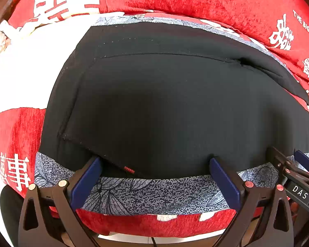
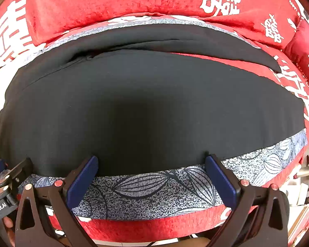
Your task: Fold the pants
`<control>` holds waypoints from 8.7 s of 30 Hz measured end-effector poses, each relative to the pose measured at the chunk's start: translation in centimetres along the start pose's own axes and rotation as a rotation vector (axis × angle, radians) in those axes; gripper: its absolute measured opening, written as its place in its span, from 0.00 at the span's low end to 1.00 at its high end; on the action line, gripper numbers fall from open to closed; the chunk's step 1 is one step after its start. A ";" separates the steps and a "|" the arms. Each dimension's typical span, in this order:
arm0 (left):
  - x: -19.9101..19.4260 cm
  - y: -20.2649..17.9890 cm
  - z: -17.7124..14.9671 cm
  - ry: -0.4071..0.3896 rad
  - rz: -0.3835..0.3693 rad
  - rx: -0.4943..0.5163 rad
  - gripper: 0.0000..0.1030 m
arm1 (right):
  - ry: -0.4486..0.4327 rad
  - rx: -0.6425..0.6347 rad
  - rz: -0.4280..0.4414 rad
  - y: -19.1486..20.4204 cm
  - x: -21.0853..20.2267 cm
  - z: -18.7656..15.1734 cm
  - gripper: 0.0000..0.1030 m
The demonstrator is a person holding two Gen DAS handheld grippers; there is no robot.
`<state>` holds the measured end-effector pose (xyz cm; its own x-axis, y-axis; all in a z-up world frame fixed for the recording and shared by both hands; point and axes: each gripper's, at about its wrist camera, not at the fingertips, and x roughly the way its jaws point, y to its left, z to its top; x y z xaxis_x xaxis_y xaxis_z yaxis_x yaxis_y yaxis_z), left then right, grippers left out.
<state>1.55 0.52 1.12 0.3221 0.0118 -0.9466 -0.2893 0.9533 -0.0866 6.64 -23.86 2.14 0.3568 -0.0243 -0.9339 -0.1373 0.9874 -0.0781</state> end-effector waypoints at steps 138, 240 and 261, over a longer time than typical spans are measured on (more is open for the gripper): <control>9.8 4.0 24.0 0.236 -0.104 -0.392 0.65 | -0.279 -1.032 0.301 16.7 1.5 15.3 0.08; -0.8 -5.9 -3.0 -0.012 -0.040 0.192 0.99 | -0.094 0.311 -0.056 -20.2 -0.9 -2.4 0.34; 0.6 -7.4 -4.3 0.000 0.053 0.232 0.99 | -0.259 -0.543 -0.292 -5.9 0.8 3.0 0.60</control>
<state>0.07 -7.85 -0.16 0.3119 0.0637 -0.9480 -0.0913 0.9951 0.0369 10.47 -29.21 2.86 0.6511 -0.1734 -0.7389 -0.4227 0.7258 -0.5427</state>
